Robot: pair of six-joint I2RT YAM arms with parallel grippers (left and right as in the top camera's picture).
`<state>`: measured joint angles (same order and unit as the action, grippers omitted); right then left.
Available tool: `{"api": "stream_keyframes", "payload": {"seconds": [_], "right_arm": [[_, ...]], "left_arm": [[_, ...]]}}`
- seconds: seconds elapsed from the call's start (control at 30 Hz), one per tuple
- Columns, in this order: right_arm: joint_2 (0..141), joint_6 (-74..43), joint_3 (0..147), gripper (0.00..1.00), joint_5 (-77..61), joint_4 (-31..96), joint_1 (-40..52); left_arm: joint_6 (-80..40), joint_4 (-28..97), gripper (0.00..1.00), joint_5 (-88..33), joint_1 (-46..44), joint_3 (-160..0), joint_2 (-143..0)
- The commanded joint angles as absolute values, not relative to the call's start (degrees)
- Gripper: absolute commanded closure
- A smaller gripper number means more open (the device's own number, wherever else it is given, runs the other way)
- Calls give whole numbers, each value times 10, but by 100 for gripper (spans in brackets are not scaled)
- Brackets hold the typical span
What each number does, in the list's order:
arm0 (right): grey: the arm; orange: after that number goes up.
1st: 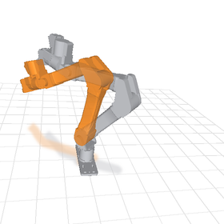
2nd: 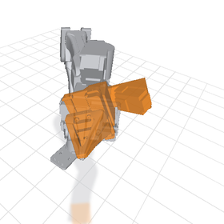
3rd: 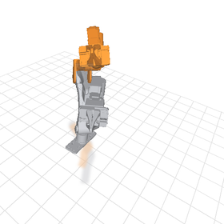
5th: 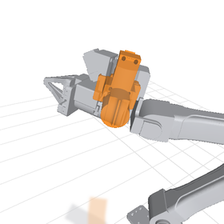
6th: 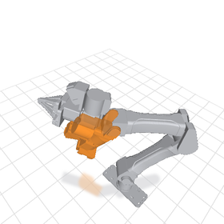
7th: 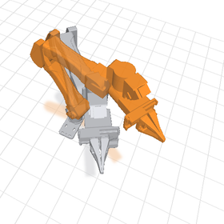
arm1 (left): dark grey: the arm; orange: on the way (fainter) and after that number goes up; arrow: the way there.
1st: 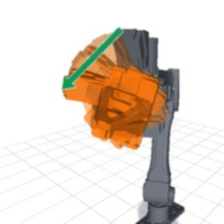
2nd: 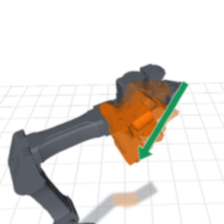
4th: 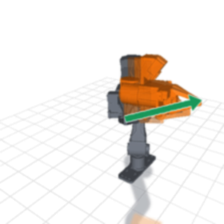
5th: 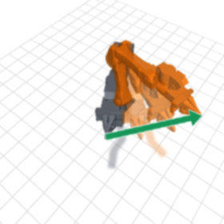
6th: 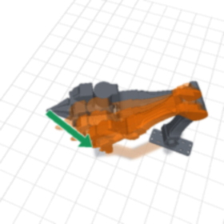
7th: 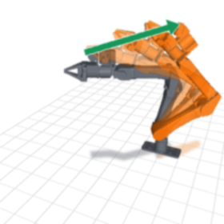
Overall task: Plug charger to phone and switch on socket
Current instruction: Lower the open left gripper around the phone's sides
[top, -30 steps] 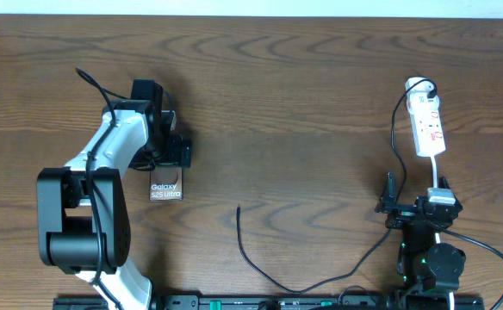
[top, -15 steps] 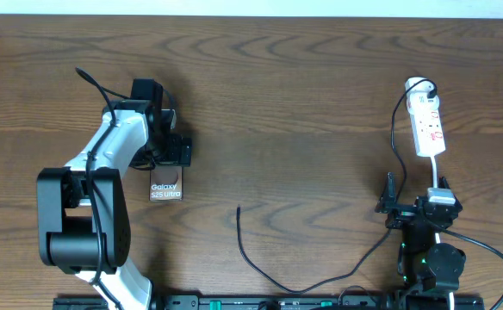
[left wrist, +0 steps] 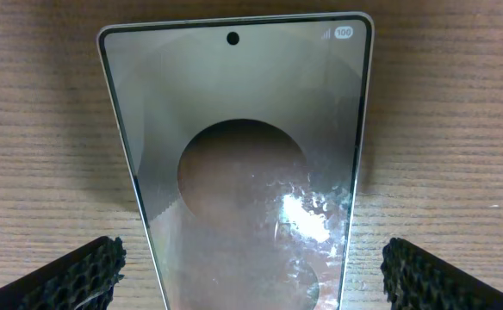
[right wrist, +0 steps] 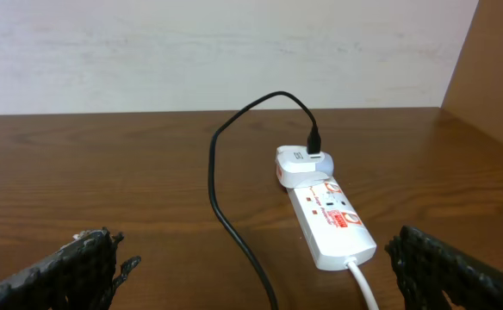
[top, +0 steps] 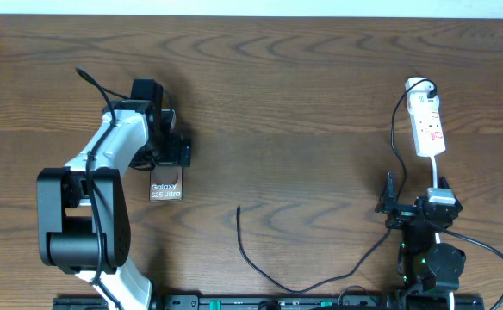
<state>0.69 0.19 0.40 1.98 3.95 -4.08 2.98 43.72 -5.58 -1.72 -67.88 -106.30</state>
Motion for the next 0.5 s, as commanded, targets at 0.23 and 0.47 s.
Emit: {"api": "stream_keyframes", "payload": {"seconds": [0.23,0.47], "right_arm": [[4,-8,3,1,24,41,-44],[4,-8,3,1,24,41,-44]], "left_arm": [[29,416,2,-44,-17,-630,-1068],[29,407,2,-44,-17,-630,-1068]]}}
